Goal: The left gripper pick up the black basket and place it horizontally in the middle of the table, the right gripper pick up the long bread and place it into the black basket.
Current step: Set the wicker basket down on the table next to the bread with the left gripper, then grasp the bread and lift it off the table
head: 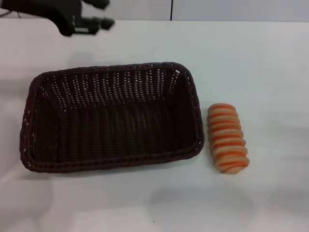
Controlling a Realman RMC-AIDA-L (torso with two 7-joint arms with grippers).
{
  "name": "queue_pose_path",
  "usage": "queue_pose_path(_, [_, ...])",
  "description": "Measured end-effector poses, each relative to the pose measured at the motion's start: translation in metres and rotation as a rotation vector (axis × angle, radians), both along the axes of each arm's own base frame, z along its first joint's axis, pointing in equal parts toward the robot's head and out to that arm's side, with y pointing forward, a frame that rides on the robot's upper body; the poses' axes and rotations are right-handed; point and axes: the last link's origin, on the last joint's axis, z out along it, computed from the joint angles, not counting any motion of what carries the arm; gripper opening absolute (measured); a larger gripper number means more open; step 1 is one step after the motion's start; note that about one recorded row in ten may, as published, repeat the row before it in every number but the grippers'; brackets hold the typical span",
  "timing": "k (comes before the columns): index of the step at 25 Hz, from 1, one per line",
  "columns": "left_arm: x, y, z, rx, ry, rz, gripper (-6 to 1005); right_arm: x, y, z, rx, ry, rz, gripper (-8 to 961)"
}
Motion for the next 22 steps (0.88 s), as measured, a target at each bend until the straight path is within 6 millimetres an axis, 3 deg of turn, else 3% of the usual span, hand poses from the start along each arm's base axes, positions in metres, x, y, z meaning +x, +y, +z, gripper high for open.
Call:
queue_pose_path(7, [-0.031, 0.001, 0.042, 0.272, -0.334, 0.110, 409, -0.020, 0.008, -0.022, -0.106, 0.028, 0.073, 587])
queue_pose_path(8, [-0.050, -0.004, 0.055, 0.346, -0.484, 0.156, 408, -0.029, 0.013, -0.032, -0.158, 0.037, 0.098, 587])
queue_pose_path(10, [-0.057, -0.005, 0.059, 0.372, -0.529, 0.171, 408, -0.035, 0.016, -0.041, -0.204, 0.050, 0.117, 587])
queue_pose_path(13, [-0.087, -0.014, 0.072, 0.485, -0.685, 0.228, 407, -0.047, 0.018, -0.057, -0.282, 0.066, 0.152, 587])
queue_pose_path(16, [-0.097, -0.017, 0.073, 0.518, -0.692, 0.253, 395, -0.054, 0.017, -0.067, -0.331, 0.082, 0.171, 588])
queue_pose_path(18, [-0.108, -0.018, 0.074, 0.552, -0.682, 0.284, 387, -0.065, 0.012, -0.084, -0.422, 0.106, 0.192, 588])
queue_pose_path(22, [-0.114, -0.020, 0.073, 0.562, -0.676, 0.298, 372, -0.074, 0.006, -0.098, -0.494, 0.123, 0.213, 594])
